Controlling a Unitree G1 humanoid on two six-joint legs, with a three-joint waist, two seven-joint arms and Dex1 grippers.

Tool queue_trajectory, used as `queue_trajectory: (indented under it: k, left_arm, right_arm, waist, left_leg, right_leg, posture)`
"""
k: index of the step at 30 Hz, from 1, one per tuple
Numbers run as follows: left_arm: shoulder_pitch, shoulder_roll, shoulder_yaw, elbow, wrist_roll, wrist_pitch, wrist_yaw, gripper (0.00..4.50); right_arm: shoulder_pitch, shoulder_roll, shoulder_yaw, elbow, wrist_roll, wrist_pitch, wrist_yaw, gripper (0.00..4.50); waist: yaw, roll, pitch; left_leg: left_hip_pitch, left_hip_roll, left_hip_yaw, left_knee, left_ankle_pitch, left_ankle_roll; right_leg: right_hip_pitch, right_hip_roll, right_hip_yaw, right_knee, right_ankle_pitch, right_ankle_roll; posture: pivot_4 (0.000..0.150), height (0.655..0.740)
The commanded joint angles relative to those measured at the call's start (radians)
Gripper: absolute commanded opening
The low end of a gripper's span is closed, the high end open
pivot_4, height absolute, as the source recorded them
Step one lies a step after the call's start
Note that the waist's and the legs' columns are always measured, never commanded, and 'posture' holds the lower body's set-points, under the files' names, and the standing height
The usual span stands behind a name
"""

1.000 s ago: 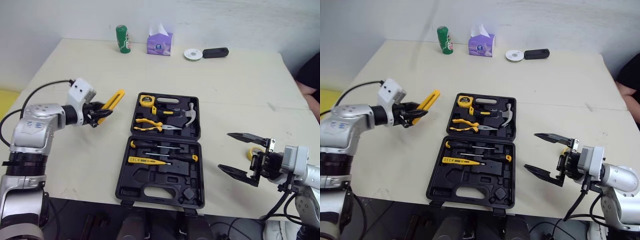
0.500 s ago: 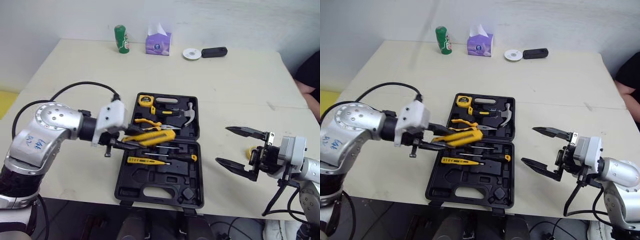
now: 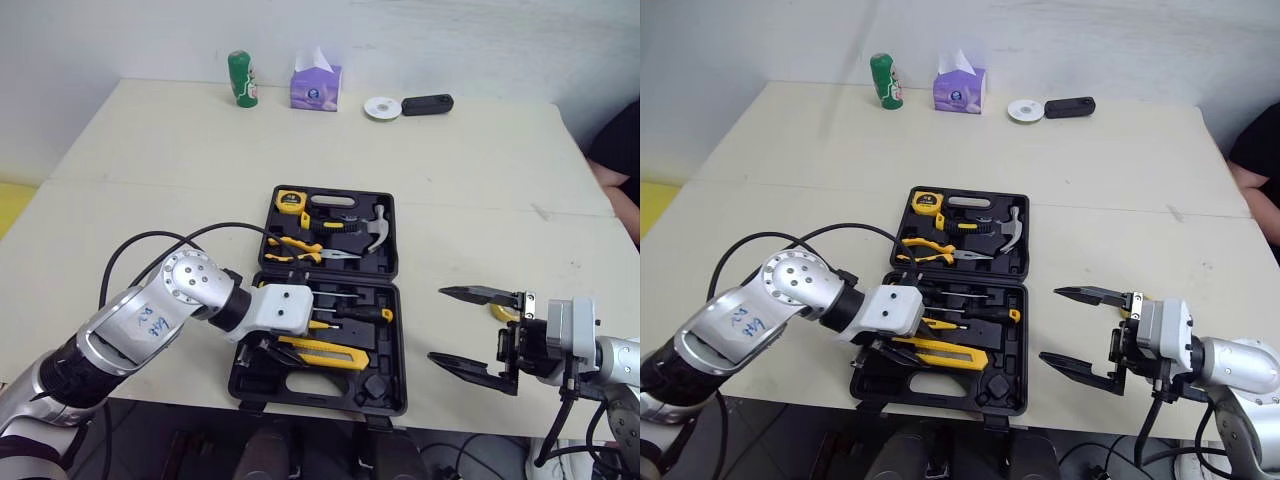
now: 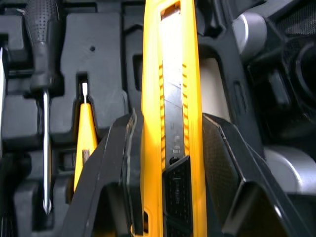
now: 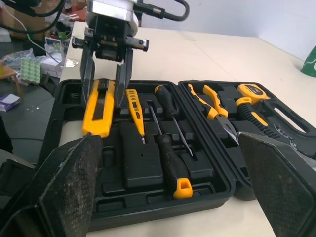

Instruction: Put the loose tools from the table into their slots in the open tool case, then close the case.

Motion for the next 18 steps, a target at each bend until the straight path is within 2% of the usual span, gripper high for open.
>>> queue_trajectory:
  k: [1,18]
  left_arm:
    - [-0.023,-0.015,-0.016,-0.014,0.024,0.055,0.025,1.24]
    - [0.023,-0.054,-0.079,-0.027,0.066,0.096,0.070,1.24]
  right_arm:
    - [0.018,-0.019,-0.034,-0.059,0.024,0.022,-0.008,4.50]
    - [-0.012,-0.035,-0.031,-0.140,0.056,0.146,-0.084,4.50]
  waist:
    - [0.000,0.000,0.000]
    - [0.000,0.000,0.000]
  left_leg:
    - [0.000,0.000,0.000,0.000,0.000,0.000]
    - [-0.001,0.000,-0.002,0.000,0.000,0.000]
  right_leg:
    - [0.000,0.000,0.000,0.000,0.000,0.000]
    - [0.001,0.000,-0.001,0.000,0.000,0.000]
  posture:
    - [0.150,0.7400]
    - [0.150,0.7400]
